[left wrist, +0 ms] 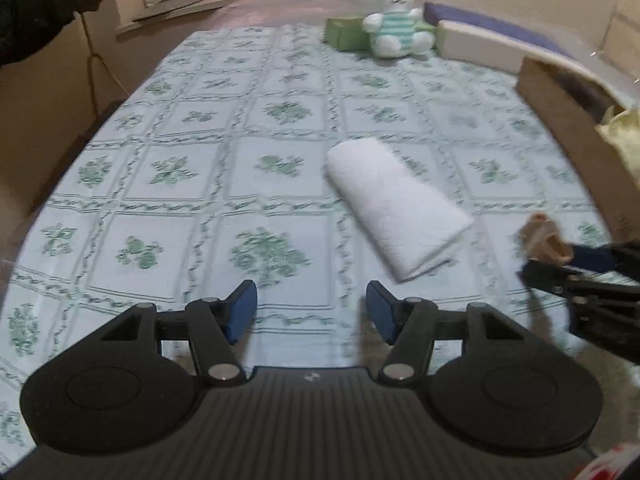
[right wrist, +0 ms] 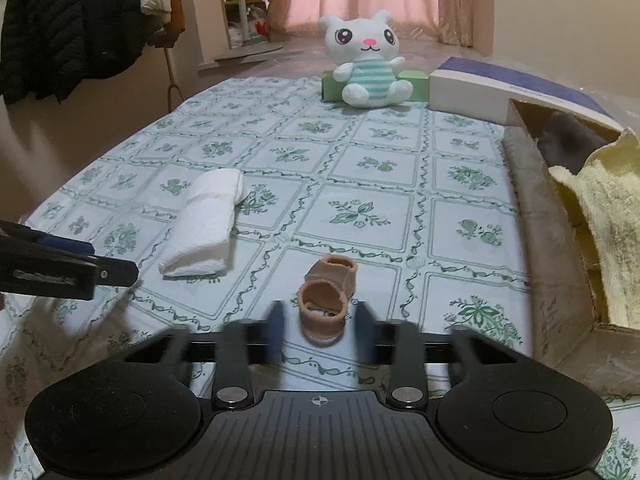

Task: Organize soft objects
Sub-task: 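Grasp the tan sock with the right gripper while the left grasps the white towel, then lift the white towel and tan sock and carry them over the box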

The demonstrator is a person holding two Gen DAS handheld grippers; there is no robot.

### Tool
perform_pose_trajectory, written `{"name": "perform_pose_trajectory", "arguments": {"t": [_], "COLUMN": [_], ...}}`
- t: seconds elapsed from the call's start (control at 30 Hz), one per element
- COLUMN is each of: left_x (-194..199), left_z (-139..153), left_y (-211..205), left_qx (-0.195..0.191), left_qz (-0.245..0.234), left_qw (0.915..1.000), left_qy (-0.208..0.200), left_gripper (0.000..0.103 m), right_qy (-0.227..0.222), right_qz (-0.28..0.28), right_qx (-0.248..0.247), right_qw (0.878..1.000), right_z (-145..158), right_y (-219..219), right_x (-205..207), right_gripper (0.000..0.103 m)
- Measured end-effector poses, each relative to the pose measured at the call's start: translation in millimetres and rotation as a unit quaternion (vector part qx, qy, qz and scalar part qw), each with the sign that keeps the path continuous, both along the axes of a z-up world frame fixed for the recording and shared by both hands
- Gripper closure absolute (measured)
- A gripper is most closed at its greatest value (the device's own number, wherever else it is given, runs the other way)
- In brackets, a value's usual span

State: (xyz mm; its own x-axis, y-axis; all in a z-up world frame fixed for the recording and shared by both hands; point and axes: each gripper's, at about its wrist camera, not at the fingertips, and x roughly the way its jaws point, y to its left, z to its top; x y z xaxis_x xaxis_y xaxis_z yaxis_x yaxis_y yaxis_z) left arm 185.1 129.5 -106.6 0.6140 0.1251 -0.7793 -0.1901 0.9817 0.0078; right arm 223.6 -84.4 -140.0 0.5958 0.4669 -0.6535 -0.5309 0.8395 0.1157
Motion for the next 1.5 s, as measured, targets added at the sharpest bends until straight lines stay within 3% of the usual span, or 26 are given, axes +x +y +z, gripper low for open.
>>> {"name": "perform_pose_trajectory", "arguments": {"t": [0.13,0.27,0.4,0.6,0.83,1.03,1.3,1.5], "left_x": [9.4,31.9,57.6,73.5,69.4,60.6,36.6,20.1], "left_z": [9.6,12.0,4.6,-8.3,-8.4,-4.3,22.9,53.9], "left_y": [-13.8,-25.7,-23.5,-21.2,-26.5,-24.5,-35.1,-68.4], "left_qx": [-0.044,-0.062,-0.088,-0.077,-0.031,-0.03,-0.035,-0.041], "left_qz": [-0.016,-0.018,0.0,0.014,-0.002,-0.002,-0.011,-0.051], "left_qw": [0.9987,0.9976,0.9961,0.9968,0.9993,0.9993,0.9993,0.9971], "left_qy": [-0.018,-0.025,-0.008,0.016,0.021,0.021,-0.006,-0.039], "left_gripper": [0.033,0.032,0.032,0.033,0.048,0.055,0.056,0.056], "right_qy": [-0.006,-0.017,-0.023,-0.016,-0.004,-0.004,-0.02,-0.04], "right_qz": [-0.006,-0.021,-0.028,-0.022,-0.021,-0.021,-0.019,-0.03], "right_qx": [0.0,-0.003,0.0,0.005,0.011,0.022,0.044,0.061], "right_qw": [1.0,1.0,0.999,1.0,1.0,1.0,0.999,0.997], "right_z": [0.9,3.2,6.1,3.8,0.2,6.7,29.2,50.5], "right_y": [-4.8,-11.0,-16.0,-19.1,-21.4,-26.4,-40.3,-66.1], "right_x": [8.3,16.2,22.1,25.5,22.9,19.2,2.7,-15.2], "right_gripper": [0.085,0.086,0.086,0.086,0.086,0.086,0.086,0.086]}}
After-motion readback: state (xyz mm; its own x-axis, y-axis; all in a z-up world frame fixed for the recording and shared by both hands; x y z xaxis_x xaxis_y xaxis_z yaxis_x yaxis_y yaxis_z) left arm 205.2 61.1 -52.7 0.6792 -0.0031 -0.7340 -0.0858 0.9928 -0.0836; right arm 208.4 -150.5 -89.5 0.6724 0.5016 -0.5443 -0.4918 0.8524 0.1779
